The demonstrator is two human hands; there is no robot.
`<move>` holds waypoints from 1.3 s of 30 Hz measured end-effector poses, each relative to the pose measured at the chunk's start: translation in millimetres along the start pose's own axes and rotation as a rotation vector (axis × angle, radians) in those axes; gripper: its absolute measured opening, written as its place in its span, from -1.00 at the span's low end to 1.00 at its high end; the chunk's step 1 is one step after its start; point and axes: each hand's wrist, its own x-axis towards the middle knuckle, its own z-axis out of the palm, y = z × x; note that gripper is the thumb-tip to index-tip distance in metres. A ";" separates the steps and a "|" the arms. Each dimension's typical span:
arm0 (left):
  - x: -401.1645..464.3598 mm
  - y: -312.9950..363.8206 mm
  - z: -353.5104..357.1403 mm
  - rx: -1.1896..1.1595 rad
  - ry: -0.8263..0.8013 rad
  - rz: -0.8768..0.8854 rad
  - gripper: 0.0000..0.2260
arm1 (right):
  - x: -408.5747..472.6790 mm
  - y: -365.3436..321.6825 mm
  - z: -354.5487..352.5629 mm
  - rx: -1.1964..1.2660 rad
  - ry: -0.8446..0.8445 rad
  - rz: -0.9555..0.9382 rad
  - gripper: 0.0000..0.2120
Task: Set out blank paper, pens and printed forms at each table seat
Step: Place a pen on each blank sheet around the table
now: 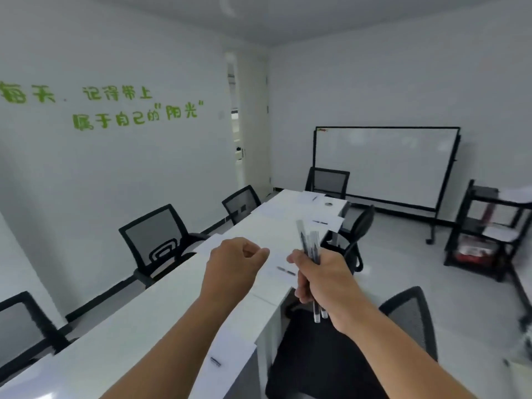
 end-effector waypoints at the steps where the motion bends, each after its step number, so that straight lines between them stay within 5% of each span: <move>1: -3.8 18.7 11.1 -0.009 -0.023 0.041 -0.83 | -7.4 -5.4 -18.6 -0.014 0.044 -0.016 -0.79; 14: -53.9 223.7 160.0 -0.113 -0.241 0.399 -0.85 | -79.4 -42.4 -247.4 -0.045 0.444 -0.159 -0.69; 26: -84.4 352.4 301.4 -0.133 -0.267 0.433 -0.86 | -90.3 -44.7 -440.1 -0.033 0.513 -0.185 -0.75; 39: -15.4 436.9 397.9 -0.252 -0.263 0.428 -0.90 | -9.0 -70.4 -543.2 -0.021 0.491 -0.246 -0.72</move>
